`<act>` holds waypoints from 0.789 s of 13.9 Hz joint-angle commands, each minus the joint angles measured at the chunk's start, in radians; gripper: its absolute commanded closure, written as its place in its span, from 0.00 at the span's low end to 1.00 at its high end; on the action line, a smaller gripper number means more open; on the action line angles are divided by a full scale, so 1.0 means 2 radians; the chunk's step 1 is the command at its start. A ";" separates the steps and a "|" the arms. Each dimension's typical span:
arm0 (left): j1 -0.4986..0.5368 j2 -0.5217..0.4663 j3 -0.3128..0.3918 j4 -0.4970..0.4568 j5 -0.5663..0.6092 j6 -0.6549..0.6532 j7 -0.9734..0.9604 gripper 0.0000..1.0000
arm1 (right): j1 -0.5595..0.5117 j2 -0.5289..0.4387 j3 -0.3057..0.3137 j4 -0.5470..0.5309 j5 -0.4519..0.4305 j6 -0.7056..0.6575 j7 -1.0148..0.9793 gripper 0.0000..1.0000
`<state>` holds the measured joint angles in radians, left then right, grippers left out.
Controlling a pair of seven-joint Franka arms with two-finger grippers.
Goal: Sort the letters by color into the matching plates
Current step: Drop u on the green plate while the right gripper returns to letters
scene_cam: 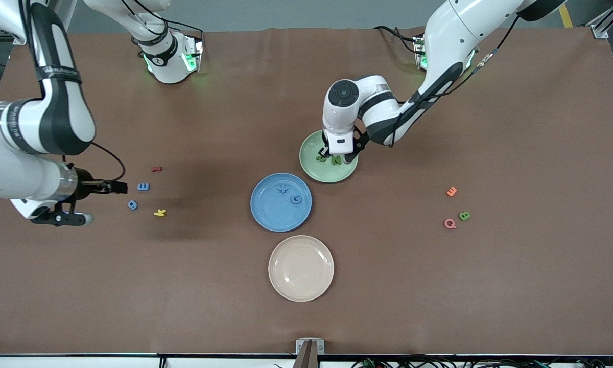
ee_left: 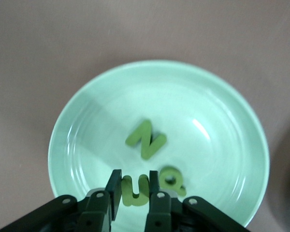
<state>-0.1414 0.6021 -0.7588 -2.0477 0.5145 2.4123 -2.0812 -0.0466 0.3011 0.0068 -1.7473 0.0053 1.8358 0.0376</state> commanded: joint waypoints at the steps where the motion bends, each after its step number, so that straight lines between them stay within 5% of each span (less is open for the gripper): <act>1: -0.007 -0.016 0.000 -0.014 0.010 0.003 -0.025 0.01 | -0.020 -0.006 0.011 -0.061 -0.011 0.080 -0.012 0.01; 5: 0.007 -0.020 0.004 -0.009 0.042 -0.001 -0.023 0.00 | -0.035 0.021 0.012 -0.104 -0.011 0.170 -0.039 0.01; 11: 0.121 -0.033 0.004 0.021 0.087 -0.002 0.066 0.00 | -0.041 0.068 0.012 -0.106 -0.011 0.220 -0.069 0.13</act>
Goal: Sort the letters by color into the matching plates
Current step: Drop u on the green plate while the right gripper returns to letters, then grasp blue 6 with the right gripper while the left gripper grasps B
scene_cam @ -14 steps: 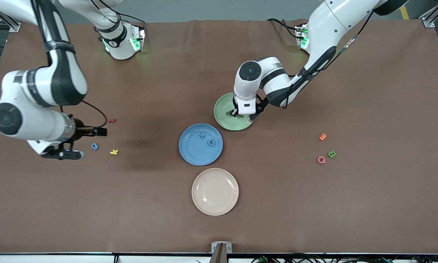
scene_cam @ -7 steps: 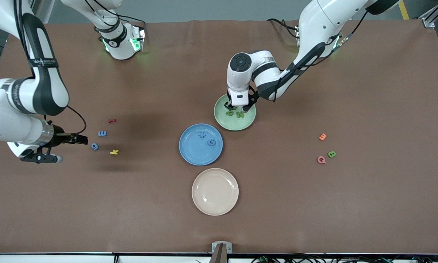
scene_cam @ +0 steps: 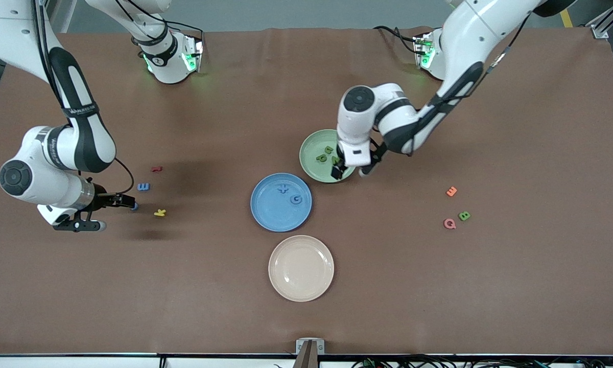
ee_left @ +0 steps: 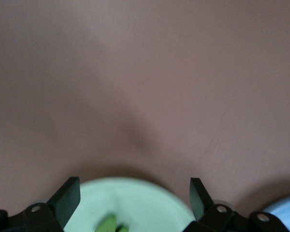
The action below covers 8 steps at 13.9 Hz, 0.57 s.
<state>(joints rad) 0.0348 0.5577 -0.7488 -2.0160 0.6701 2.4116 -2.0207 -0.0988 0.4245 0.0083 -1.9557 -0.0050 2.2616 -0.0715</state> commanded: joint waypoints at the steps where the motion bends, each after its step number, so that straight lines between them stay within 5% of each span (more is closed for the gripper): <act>1: 0.052 -0.011 -0.001 0.007 0.009 -0.002 0.067 0.00 | -0.016 0.006 0.010 -0.008 -0.006 0.010 -0.022 0.17; 8: 0.167 -0.005 -0.001 0.003 0.010 -0.002 0.279 0.01 | -0.019 0.010 0.010 -0.047 -0.006 0.070 -0.025 0.24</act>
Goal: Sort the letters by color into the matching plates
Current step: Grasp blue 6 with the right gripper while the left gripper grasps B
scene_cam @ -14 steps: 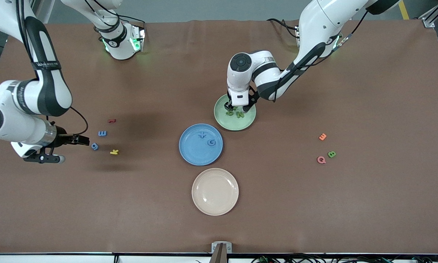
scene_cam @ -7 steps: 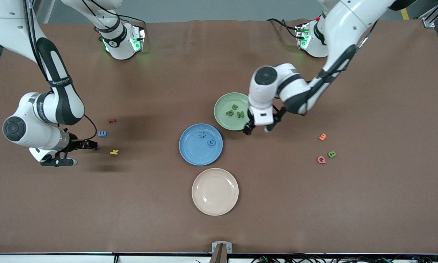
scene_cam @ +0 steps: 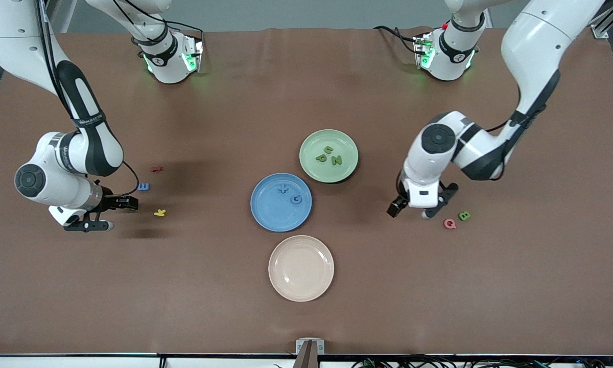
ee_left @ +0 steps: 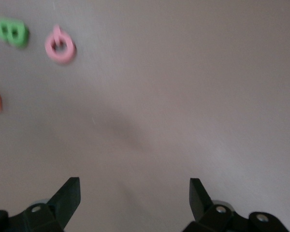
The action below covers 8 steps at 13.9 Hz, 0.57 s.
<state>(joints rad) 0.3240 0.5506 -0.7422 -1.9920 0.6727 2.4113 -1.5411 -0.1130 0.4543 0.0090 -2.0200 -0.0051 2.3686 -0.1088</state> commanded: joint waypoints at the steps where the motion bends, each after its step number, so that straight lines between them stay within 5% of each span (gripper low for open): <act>1: 0.039 -0.001 -0.003 -0.010 0.009 -0.001 0.060 0.02 | -0.013 -0.002 0.010 -0.018 -0.006 0.020 -0.006 0.24; 8: 0.133 0.007 -0.004 -0.020 0.010 -0.001 0.202 0.05 | -0.016 0.017 0.009 -0.025 -0.007 0.055 -0.008 0.26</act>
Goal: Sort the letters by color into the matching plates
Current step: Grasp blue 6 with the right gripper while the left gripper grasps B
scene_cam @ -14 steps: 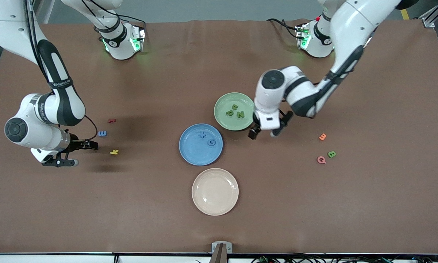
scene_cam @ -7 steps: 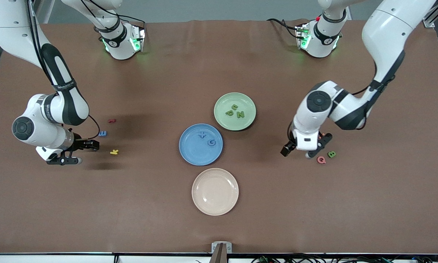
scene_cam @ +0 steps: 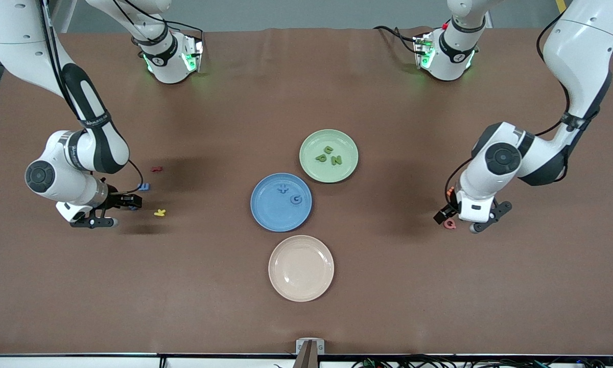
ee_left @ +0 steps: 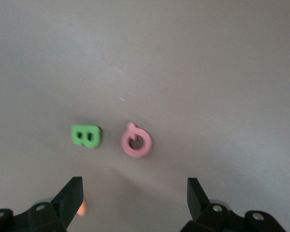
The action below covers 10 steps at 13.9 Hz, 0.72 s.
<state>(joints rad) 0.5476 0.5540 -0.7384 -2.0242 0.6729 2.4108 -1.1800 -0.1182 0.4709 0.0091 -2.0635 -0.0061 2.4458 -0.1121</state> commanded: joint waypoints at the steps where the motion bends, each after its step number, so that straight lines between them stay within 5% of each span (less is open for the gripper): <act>1: 0.031 0.011 -0.006 -0.004 0.009 0.003 0.038 0.05 | -0.013 0.011 0.008 -0.004 -0.007 0.018 -0.007 0.26; 6: 0.079 0.037 -0.007 -0.003 0.009 0.017 0.106 0.07 | -0.014 0.015 0.008 -0.004 -0.007 0.017 -0.015 0.29; 10: 0.091 0.060 -0.006 -0.003 0.009 0.033 0.109 0.09 | -0.015 0.015 0.008 -0.004 -0.007 0.017 -0.015 0.43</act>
<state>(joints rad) 0.7139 0.6533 -0.7380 -2.0282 0.6729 2.4557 -0.9670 -0.1233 0.5057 0.0082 -2.0637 -0.0066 2.4706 -0.1279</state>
